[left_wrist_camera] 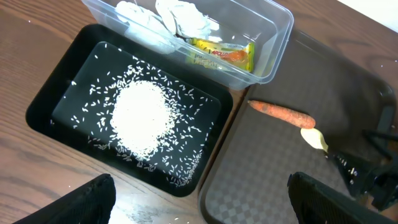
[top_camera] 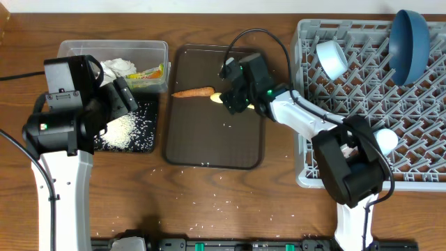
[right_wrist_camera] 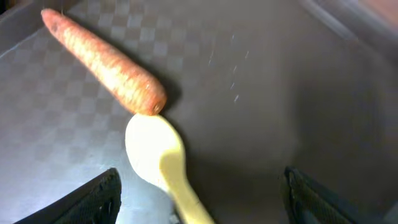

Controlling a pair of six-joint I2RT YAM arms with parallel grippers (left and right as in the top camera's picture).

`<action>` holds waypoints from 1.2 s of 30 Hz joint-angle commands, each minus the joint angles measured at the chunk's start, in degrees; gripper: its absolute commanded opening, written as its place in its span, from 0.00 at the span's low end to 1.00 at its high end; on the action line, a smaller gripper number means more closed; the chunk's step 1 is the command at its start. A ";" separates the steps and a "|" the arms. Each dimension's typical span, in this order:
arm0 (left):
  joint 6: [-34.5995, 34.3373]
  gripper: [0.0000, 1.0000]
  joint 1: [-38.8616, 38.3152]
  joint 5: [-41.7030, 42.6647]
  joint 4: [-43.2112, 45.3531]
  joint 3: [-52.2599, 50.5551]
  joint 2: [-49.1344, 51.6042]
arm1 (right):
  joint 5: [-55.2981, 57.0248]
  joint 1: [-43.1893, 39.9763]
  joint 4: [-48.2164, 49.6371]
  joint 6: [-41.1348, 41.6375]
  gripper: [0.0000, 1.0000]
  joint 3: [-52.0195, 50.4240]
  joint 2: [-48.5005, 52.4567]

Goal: Sort waste into correct bins and load items into the dishwasher rack

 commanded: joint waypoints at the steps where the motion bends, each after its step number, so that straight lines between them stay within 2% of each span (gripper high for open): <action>1: -0.09 0.91 0.24 -0.13 -0.07 0.26 -0.42 | -1.79 -0.96 1.95 -4.79 0.81 0.37 0.52; 7: -0.09 0.91 0.24 -0.15 -0.07 0.26 -0.42 | -7.28 -1.20 7.10 -1.86 0.82 0.39 4.22; 12: -0.09 0.91 0.26 -0.13 -0.07 0.26 -0.42 | -13.86 -1.16 7.21 0.90 0.83 0.68 7.34; 19: -0.09 0.91 0.26 -0.13 -0.07 0.24 -0.42 | -13.27 -1.27 6.62 3.45 0.80 0.74 8.61; 23: -0.09 0.91 0.26 -0.15 -0.07 0.26 -0.42 | -13.27 -1.14 3.52 5.29 0.73 0.76 8.68; 28: -0.09 0.91 0.26 -0.15 -0.07 0.26 -0.42 | -13.29 -1.27 -1.62 10.40 0.45 1.25 8.66; 36: -0.09 0.91 0.24 -0.15 -0.07 0.24 -0.42 | -11.74 -1.03 -18.82 17.51 0.35 6.78 8.63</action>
